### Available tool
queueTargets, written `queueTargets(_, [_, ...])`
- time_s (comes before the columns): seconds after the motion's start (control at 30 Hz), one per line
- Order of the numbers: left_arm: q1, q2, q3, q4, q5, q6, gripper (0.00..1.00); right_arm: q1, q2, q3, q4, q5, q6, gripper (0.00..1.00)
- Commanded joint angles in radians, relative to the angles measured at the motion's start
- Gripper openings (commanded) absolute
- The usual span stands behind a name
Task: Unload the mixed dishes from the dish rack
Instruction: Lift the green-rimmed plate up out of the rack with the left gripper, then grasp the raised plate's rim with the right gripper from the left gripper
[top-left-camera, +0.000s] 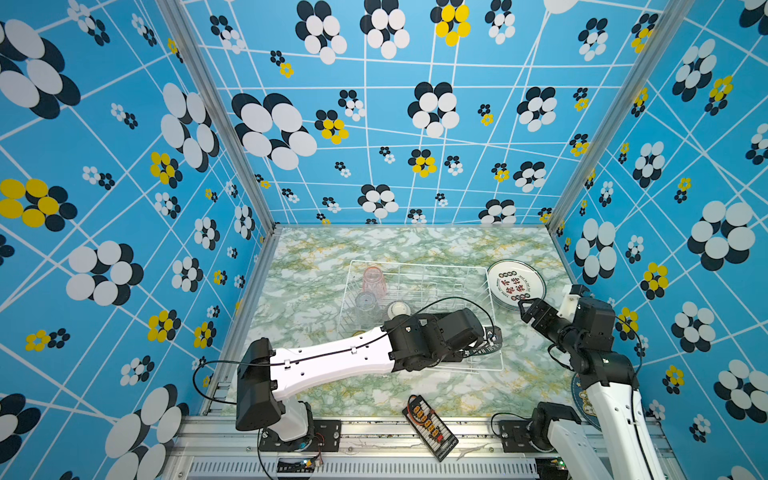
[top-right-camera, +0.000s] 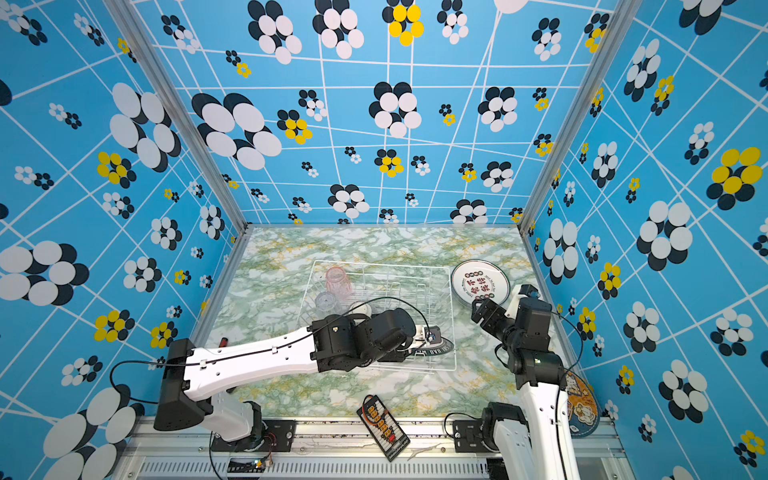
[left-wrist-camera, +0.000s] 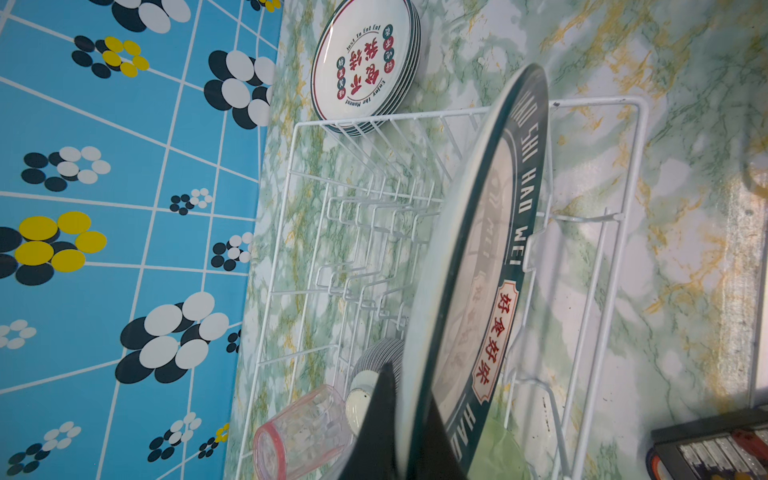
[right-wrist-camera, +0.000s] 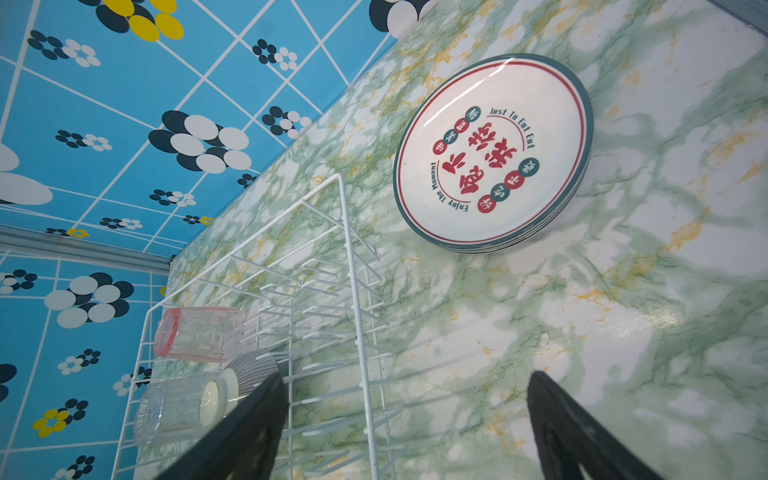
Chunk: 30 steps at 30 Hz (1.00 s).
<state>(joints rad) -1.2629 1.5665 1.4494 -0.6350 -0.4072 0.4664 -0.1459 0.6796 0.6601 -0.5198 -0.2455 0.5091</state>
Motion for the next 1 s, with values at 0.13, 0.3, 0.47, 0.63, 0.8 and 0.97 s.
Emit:
queueTargets(0.13, [0.119, -0.142, 0.041, -0.027, 0.099, -0.110, 0.08, 0.012, 0.004, -0.030, 0.015, -0.025, 0.000, 0.91])
queueTargets(0.3, [0.248, -0.204, 0.064, -0.025, 0.275, -0.203, 0.08, 0.016, -0.008, -0.037, 0.051, -0.083, 0.000, 0.89])
queueTargets(0.47, [0.374, -0.229, 0.090, 0.004, 0.490, -0.311, 0.08, 0.027, -0.036, -0.058, 0.140, -0.207, 0.025, 0.85])
queueTargets(0.63, [0.517, -0.220, 0.075, 0.076, 0.754, -0.470, 0.09, 0.042, -0.070, -0.097, 0.287, -0.382, 0.092, 0.81])
queueTargets(0.8, [0.617, -0.203, 0.024, 0.189, 0.922, -0.612, 0.09, 0.045, -0.095, -0.143, 0.475, -0.548, 0.212, 0.69])
queueTargets(0.97, [0.684, -0.173, -0.020, 0.306, 1.033, -0.735, 0.09, 0.046, -0.145, -0.192, 0.692, -0.632, 0.368, 0.59])
